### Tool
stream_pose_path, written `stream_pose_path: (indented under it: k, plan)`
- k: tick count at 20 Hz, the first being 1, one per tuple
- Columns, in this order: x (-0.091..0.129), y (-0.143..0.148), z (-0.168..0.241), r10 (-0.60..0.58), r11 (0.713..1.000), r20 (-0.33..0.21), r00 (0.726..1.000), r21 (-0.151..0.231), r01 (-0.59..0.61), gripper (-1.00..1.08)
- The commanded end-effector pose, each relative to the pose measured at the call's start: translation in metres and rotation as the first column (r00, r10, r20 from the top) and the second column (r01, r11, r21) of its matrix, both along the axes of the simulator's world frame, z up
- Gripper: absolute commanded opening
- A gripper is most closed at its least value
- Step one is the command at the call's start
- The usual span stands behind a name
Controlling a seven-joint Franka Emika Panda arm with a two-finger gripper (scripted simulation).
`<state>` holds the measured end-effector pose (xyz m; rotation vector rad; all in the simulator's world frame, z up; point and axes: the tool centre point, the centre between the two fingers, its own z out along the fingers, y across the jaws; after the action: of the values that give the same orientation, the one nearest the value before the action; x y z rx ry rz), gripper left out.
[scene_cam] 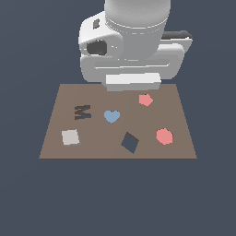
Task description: Insert a designated object into the corresponding slot on a board.
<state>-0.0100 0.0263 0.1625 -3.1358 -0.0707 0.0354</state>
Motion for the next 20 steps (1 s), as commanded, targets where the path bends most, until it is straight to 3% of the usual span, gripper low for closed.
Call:
stream_pose_path:
  k: [1,10,20]
  plan:
    - [0.0,0.0,0.0,0.0,1.0,0.0,1.0,0.0,0.0,1.0]
    - [0.005,-0.017,-0.01,0.026,1.0,0.002,1.0,0.0,-0.026,1.0]
    - [0.028,-0.074,-0.045,0.117,0.993,0.009,0.993,-0.002,-0.117,1.0]
